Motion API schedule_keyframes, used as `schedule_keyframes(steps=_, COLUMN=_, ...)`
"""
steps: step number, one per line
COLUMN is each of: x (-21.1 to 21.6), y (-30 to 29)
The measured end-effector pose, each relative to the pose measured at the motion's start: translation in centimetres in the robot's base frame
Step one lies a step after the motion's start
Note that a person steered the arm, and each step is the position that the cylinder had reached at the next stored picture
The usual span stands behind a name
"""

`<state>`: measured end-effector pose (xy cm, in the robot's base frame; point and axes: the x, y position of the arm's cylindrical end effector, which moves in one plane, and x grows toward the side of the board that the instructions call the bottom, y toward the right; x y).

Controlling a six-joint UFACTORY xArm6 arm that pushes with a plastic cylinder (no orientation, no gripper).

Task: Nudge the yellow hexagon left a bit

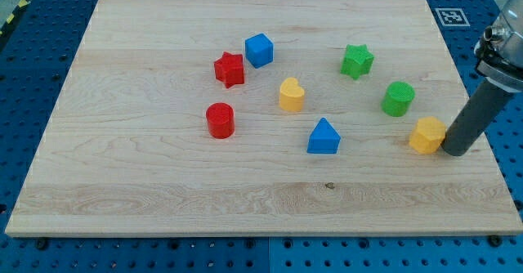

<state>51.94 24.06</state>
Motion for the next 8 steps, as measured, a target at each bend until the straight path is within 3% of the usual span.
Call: schedule_keyframes(steps=8, x=-1.7, y=0.0)
